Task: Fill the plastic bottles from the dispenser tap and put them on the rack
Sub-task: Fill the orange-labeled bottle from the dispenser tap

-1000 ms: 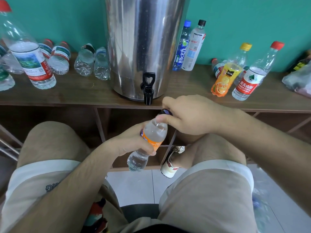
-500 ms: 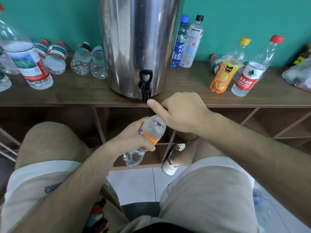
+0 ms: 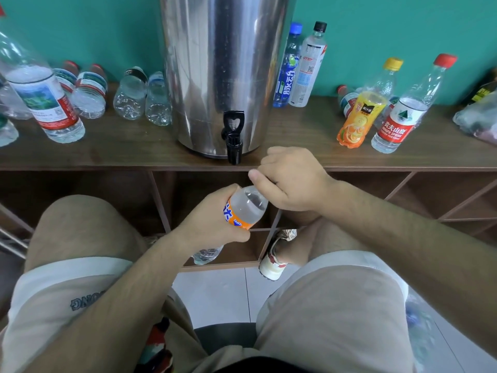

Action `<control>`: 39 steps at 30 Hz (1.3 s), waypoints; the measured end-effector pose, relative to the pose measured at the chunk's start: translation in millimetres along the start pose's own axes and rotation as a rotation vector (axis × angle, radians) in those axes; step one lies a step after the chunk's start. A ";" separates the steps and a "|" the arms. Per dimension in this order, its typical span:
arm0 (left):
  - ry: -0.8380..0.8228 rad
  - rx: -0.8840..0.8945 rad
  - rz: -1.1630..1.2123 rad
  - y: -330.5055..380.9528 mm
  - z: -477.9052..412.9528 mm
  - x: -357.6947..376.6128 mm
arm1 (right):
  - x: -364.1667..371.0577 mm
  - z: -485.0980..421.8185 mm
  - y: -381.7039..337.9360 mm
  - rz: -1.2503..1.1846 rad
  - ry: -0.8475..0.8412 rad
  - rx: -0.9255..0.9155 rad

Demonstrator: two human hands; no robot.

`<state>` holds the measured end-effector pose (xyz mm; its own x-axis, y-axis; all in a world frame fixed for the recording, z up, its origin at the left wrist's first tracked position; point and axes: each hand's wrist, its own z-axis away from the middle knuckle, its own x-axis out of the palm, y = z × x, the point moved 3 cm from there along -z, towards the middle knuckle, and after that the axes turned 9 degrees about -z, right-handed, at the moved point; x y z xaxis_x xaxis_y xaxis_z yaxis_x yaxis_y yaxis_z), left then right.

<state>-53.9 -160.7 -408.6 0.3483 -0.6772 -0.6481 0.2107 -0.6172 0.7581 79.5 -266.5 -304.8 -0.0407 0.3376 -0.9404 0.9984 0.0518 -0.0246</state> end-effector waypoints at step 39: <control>0.470 0.086 0.136 159.2 -197.7 -9.5 | 13.5 22.7 120.4 -0.715 0.534 0.695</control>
<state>156.9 -173.3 -267.5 0.7456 -0.5123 -0.4262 0.0656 -0.5801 0.8119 200.1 -277.1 -328.2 -0.4574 0.8068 -0.3740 0.5385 -0.0835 -0.8385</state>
